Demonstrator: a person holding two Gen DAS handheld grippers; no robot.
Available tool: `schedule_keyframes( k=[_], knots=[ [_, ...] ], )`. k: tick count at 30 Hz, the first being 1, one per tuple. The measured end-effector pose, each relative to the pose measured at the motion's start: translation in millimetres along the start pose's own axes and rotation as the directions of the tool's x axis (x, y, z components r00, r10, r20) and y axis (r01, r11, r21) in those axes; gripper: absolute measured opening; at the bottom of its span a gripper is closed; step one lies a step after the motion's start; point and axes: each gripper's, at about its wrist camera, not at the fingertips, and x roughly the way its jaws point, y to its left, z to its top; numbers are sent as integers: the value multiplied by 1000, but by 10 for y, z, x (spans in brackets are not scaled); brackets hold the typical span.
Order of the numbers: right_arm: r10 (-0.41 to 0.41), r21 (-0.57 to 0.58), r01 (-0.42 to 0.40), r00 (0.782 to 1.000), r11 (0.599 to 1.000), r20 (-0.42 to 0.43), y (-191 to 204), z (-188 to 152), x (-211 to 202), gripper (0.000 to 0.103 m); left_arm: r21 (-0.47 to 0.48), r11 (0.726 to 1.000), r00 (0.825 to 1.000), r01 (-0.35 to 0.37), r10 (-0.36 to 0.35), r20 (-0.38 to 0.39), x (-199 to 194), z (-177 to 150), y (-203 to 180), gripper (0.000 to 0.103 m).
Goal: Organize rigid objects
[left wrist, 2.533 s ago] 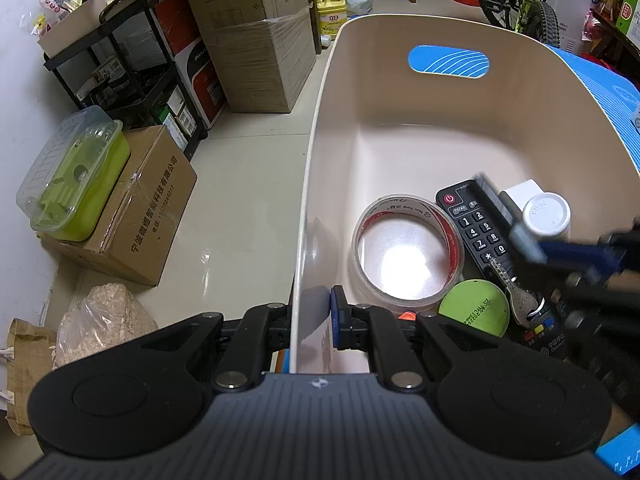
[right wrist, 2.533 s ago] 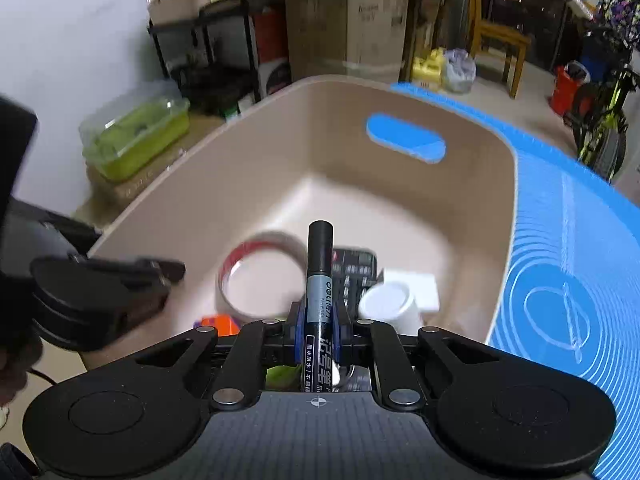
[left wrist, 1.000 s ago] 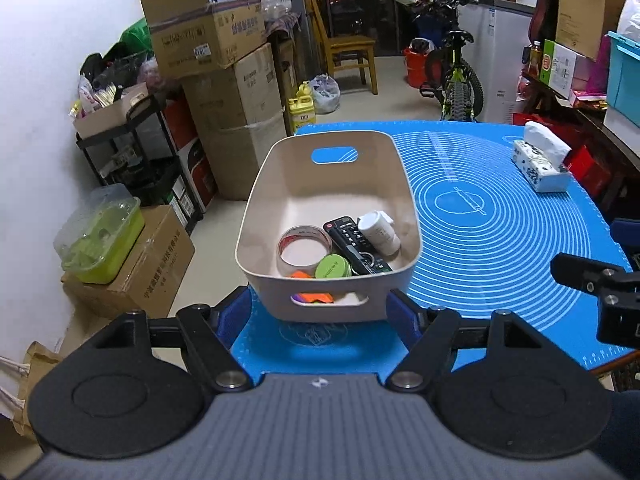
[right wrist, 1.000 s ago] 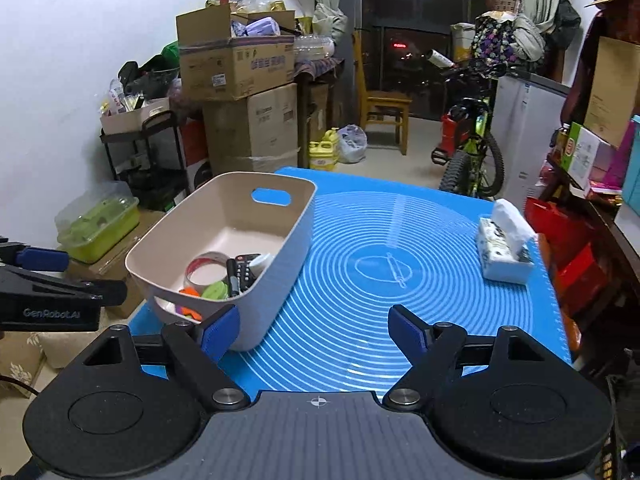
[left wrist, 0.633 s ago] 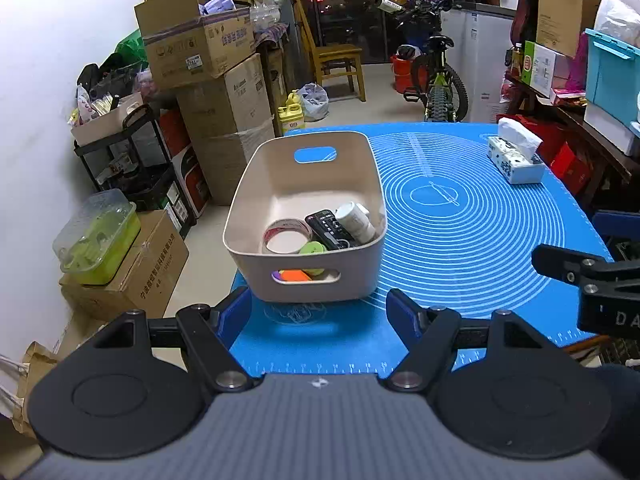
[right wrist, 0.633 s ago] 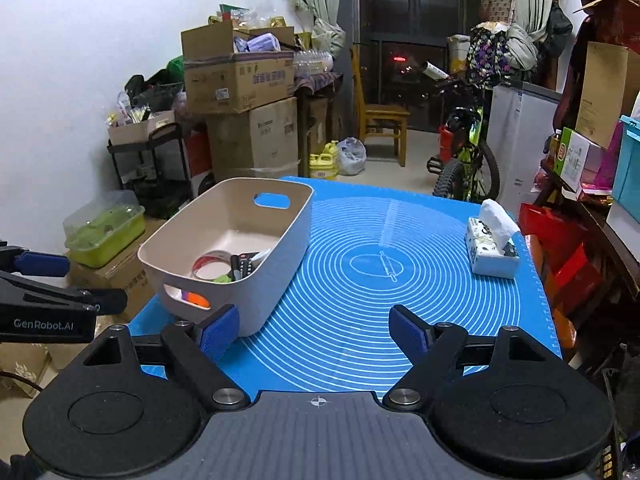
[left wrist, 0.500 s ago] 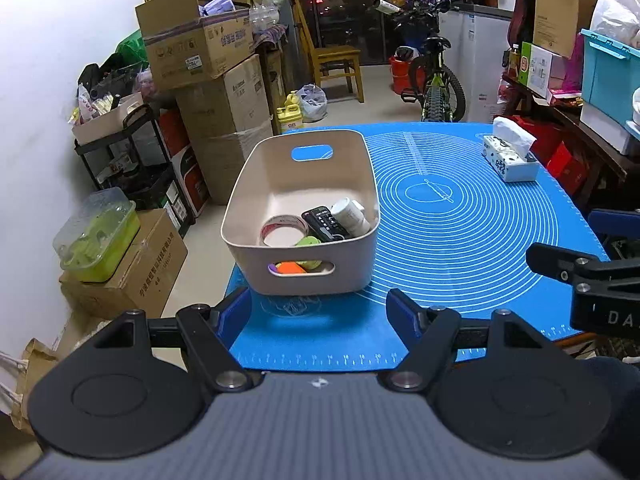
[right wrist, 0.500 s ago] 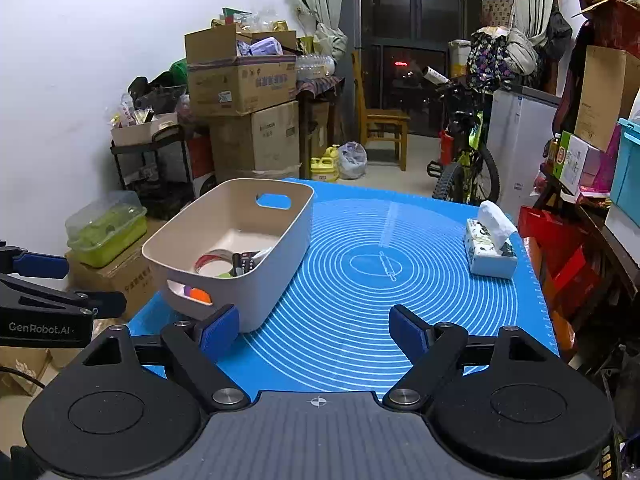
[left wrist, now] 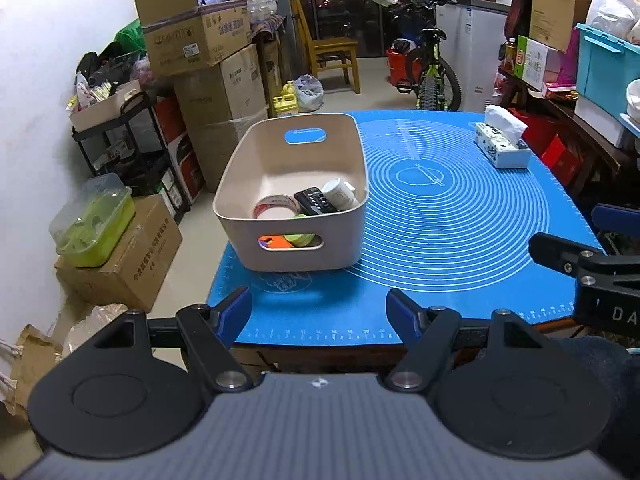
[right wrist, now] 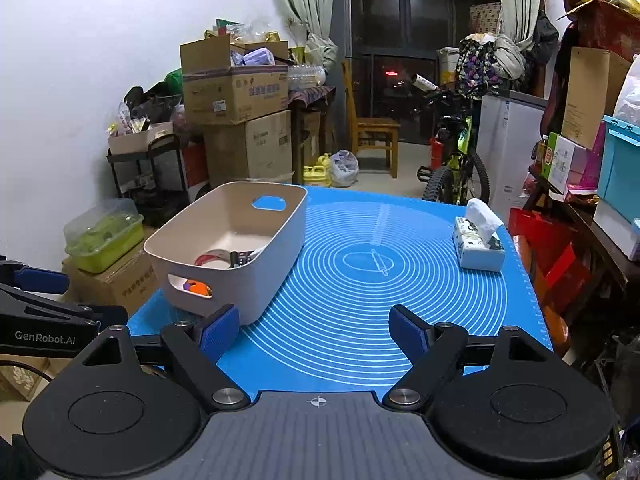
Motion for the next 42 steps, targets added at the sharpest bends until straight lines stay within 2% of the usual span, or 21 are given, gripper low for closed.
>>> schedule_keyframes(
  k=[42],
  knots=[
    [-1, 9, 1, 1000, 1000, 5, -64, -77, -27, 84, 27, 1000, 1000, 1, -1, 1, -48, -24, -83, 75]
  ],
)
